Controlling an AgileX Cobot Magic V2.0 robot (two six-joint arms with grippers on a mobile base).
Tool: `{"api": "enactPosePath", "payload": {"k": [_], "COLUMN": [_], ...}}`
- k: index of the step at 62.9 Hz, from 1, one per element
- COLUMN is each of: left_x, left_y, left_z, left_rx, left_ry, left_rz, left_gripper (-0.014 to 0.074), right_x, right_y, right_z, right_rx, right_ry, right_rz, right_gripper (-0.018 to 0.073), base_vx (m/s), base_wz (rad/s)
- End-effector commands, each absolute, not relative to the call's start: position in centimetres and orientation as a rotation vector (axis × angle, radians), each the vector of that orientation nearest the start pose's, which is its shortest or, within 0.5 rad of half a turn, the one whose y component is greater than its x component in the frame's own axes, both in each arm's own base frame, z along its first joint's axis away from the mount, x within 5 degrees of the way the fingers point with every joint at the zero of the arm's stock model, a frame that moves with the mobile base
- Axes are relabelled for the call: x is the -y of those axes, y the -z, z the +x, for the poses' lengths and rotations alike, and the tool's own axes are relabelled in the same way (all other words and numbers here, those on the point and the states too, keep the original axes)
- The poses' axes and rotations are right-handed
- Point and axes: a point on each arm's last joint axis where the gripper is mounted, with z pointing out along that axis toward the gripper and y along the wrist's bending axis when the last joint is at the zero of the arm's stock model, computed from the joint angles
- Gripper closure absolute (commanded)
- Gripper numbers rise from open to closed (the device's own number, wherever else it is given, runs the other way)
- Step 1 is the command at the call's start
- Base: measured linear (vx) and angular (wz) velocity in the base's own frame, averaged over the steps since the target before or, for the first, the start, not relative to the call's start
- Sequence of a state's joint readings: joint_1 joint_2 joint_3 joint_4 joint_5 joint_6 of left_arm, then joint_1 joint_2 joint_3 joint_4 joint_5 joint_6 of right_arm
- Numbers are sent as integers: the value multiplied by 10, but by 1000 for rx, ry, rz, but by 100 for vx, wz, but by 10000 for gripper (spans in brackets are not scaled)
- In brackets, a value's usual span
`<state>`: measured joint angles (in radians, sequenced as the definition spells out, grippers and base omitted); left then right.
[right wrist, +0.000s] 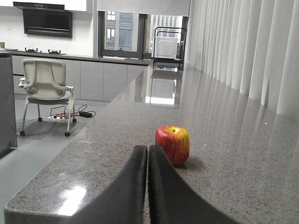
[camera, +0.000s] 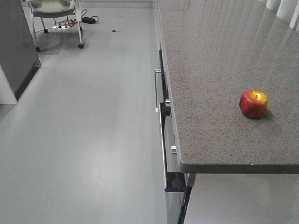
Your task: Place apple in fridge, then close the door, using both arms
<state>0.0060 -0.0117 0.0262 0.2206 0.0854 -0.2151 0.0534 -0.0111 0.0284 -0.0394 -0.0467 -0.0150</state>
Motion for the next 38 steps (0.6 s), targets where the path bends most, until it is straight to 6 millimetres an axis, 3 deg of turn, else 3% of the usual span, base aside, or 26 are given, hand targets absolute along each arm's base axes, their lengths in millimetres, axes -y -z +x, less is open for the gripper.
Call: {"api": "enactPosePath", "payload": {"k": [1, 38], "left_x": [0, 0], "left_y": [-196, -196], "left_z": [57, 57], "left_rx": [-1520, -1520], "left_ry": [1, 1], "left_rz": [-4, -4], "left_gripper": [603, 603], "right_x": [-3, -3], "right_y": [-212, -212], "right_z": [54, 54], "right_rx": [-1368, -1368], "right_ry": [12, 12], "right_rz": [-86, -86], "right_gripper": [563, 563], "base_vx": [0, 0], "base_wz": [0, 0]}}
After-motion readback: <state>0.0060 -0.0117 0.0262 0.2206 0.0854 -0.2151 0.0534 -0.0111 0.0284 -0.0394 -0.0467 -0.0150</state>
